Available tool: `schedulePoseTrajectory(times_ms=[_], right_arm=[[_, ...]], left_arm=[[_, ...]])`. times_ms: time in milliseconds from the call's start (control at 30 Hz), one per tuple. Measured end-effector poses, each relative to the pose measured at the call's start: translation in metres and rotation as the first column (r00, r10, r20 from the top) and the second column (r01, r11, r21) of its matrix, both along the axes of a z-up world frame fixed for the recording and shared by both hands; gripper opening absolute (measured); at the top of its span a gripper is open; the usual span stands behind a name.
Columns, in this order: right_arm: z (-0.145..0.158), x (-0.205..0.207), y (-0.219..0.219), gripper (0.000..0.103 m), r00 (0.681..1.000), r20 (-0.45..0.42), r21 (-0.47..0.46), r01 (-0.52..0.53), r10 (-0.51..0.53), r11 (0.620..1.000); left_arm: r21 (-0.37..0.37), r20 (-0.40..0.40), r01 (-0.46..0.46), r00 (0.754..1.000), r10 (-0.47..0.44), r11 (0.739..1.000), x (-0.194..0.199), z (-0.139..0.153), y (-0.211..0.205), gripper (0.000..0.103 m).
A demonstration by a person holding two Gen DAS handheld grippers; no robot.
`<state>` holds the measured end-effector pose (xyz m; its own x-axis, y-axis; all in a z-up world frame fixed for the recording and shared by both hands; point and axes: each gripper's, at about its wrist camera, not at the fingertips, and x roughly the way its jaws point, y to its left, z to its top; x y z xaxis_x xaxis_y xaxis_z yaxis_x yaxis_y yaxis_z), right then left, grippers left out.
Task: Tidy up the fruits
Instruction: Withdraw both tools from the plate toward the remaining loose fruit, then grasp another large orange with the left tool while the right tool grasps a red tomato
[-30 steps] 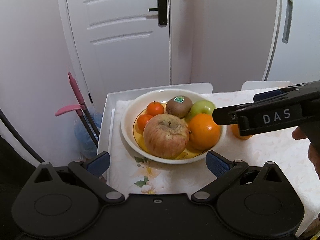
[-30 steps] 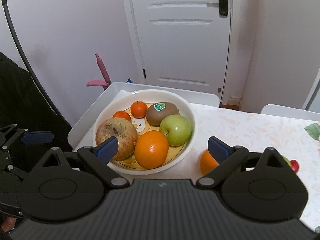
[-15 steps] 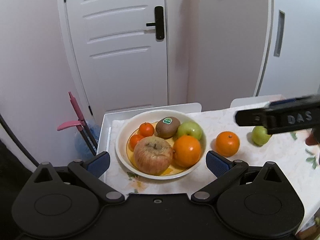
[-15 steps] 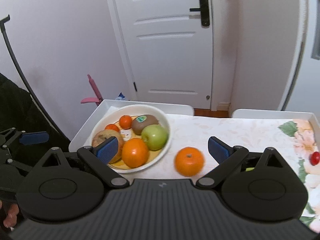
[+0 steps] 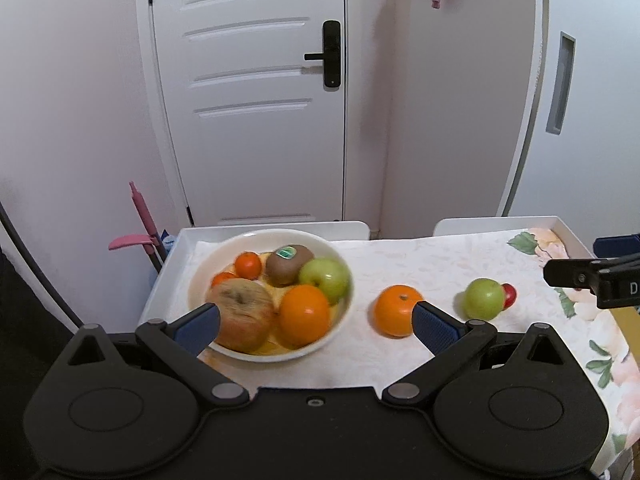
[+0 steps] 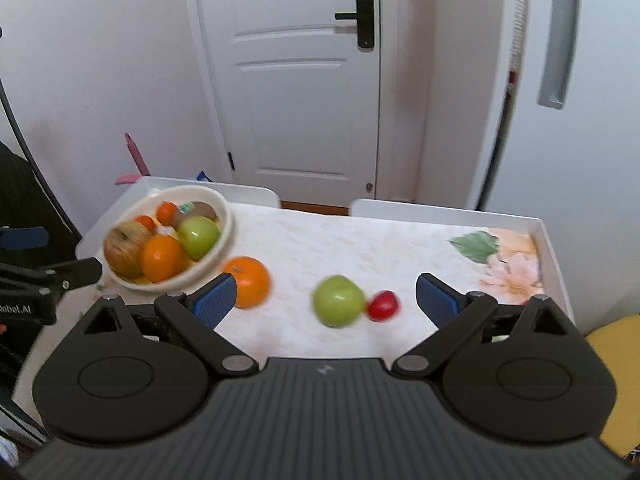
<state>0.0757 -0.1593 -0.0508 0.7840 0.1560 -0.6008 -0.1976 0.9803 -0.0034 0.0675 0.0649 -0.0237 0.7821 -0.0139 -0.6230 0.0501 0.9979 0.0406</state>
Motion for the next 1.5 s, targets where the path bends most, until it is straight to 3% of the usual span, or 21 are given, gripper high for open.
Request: schedulePoseTrajectory(times_ms=[233, 467, 1067, 1267, 1500], right_arm=[[-0.018, 0.009, -0.045, 0.103, 1.000, -0.019, -0.026, -0.023, 0.022, 0.999], [-0.045, 0.031, -0.073, 0.103, 0.998, -0.049, -0.036, -0.043, 0.041, 0.998], [-0.111, 0.079, -0.071, 0.103, 0.982, -0.097, -0.050, -0.166, 0.160, 0.985], [-0.117, 0.088, -0.062, 0.089, 0.975, -0.102, -0.054, -0.203, 0.197, 0.978], [-0.120, 0.094, -0.058, 0.080, 0.970, -0.098, -0.054, -0.228, 0.222, 0.972]], left_arm=[[0.024, -0.004, -0.015, 1.000, 0.015, 1.000, 0.003, -0.015, -0.044, 0.103], [0.056, -0.018, -0.079, 0.997, 0.080, 0.995, 0.026, -0.049, -0.078, 0.103], [0.085, -0.052, -0.141, 0.988, 0.146, 0.986, 0.089, -0.120, -0.113, 0.094], [0.076, -0.063, -0.162, 0.984, 0.166, 0.984, 0.100, -0.128, -0.112, 0.086], [0.074, -0.073, -0.169, 0.982, 0.174, 0.983, 0.104, -0.132, -0.110, 0.066]])
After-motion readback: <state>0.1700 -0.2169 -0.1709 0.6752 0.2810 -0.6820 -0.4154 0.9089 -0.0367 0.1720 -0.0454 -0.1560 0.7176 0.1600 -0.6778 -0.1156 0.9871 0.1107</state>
